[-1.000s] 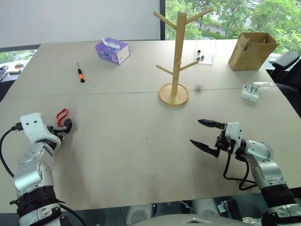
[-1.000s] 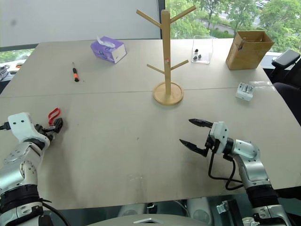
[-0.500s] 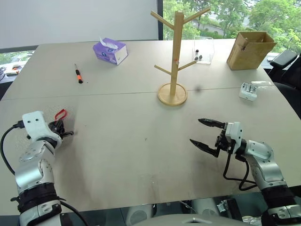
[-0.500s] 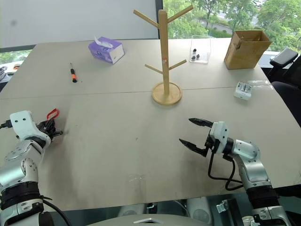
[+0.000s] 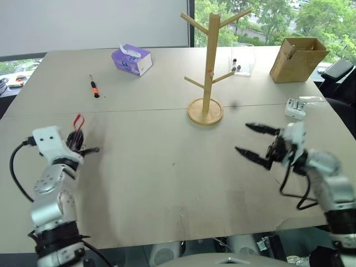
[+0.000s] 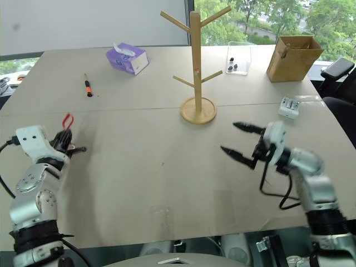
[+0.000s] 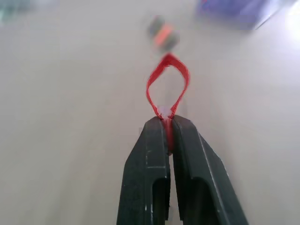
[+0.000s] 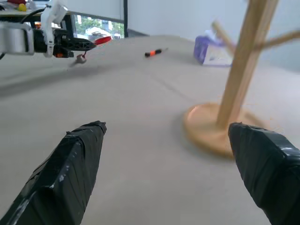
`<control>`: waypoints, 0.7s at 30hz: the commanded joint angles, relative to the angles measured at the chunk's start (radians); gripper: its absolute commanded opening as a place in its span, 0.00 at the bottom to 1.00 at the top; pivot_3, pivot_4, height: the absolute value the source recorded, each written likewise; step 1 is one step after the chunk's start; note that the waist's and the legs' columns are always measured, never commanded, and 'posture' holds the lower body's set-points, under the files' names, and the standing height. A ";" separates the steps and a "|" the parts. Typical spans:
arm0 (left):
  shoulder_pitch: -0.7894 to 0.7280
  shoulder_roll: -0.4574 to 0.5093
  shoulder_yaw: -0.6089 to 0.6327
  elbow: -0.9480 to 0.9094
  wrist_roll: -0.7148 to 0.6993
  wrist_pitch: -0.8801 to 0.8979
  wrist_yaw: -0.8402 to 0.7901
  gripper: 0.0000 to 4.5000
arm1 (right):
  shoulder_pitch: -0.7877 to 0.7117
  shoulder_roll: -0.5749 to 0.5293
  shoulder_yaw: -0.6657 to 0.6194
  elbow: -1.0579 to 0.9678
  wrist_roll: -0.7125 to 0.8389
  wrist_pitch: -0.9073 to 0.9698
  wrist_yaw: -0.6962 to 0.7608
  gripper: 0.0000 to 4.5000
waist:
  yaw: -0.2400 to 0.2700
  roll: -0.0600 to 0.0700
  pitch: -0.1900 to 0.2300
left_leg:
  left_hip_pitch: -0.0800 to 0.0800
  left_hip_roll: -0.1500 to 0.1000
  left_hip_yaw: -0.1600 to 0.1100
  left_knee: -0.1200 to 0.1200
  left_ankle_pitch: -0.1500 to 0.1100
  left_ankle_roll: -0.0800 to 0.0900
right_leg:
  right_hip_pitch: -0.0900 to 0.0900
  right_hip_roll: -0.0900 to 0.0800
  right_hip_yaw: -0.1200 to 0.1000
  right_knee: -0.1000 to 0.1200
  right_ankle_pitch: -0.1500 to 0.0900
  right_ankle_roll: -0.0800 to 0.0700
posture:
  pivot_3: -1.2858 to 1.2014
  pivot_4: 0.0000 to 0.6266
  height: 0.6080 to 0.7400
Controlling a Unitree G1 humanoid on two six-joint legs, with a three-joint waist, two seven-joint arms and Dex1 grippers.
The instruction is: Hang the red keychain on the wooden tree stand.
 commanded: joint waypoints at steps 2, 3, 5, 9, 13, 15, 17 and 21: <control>-0.024 -0.034 -0.164 -0.290 0.042 -0.051 0.003 0.01 | -0.097 -0.110 -0.100 -0.104 0.176 0.208 0.002 1.00 | 0.009 0.001 0.000 | 0.000 0.000 -0.001 0.000 0.000 0.000 | 0.001 0.001 0.000 0.000 -0.002 -0.004 | 0.52 0.24 1.00; -0.048 -0.054 -0.210 -0.327 0.049 -0.041 0.017 0.01 | -0.123 -0.135 -0.112 -0.113 0.206 0.250 0.005 1.00 | 0.013 0.001 0.000 | 0.000 0.000 -0.001 0.000 0.000 0.000 | 0.001 0.001 0.000 0.000 -0.002 -0.004 | 0.52 0.24 1.00; -0.085 -0.087 -0.316 -0.382 0.073 -0.032 0.017 0.01 | -0.170 -0.174 -0.132 -0.121 0.249 0.316 0.003 1.00 | 0.015 0.001 0.000 | 0.001 0.000 -0.001 0.000 0.000 0.000 | 0.002 0.005 0.000 -0.001 -0.002 -0.004 | 0.52 0.24 1.00; -0.102 -0.139 -0.493 -0.410 0.128 -0.050 -0.011 0.01 | -0.232 -0.209 -0.146 -0.098 0.265 0.372 0.010 1.00 | 0.015 0.001 0.000 | 0.001 -0.001 0.000 0.000 0.000 0.001 | 0.003 0.008 0.001 -0.002 0.000 0.000 | 0.52 0.24 1.00; -0.084 -0.164 -0.596 -0.385 0.173 -0.112 -0.053 0.01 | -0.261 -0.226 -0.149 -0.053 0.227 0.363 0.031 1.00 | 0.015 0.001 0.000 | 0.001 -0.001 -0.001 0.000 0.000 0.001 | 0.003 0.010 0.000 -0.002 0.000 0.000 | 0.52 0.24 1.00; -0.083 -0.178 -0.615 -0.369 0.181 -0.128 -0.058 0.01 | -0.262 -0.230 -0.149 -0.042 0.206 0.351 0.042 1.00 | 0.015 0.001 0.000 | 0.000 -0.001 -0.001 0.000 0.000 0.001 | 0.003 0.011 0.000 -0.002 0.000 0.000 | 0.52 0.24 1.00; -0.088 -0.185 -0.627 -0.349 0.196 -0.146 -0.064 0.01 | -0.262 -0.226 -0.152 -0.039 0.200 0.348 0.044 1.00 | 0.015 0.001 0.000 | 0.000 -0.001 -0.002 0.000 0.000 0.001 | 0.003 0.011 0.000 -0.002 0.000 0.000 | 0.52 0.24 1.00; -0.125 -0.212 -0.636 -0.302 0.215 -0.183 -0.065 0.01 | -0.253 -0.221 -0.158 -0.048 0.190 0.347 0.042 1.00 | 0.015 0.001 0.000 | 0.001 -0.001 -0.001 0.001 0.000 0.001 | 0.003 0.012 0.000 -0.002 0.000 0.000 | 0.52 0.24 1.00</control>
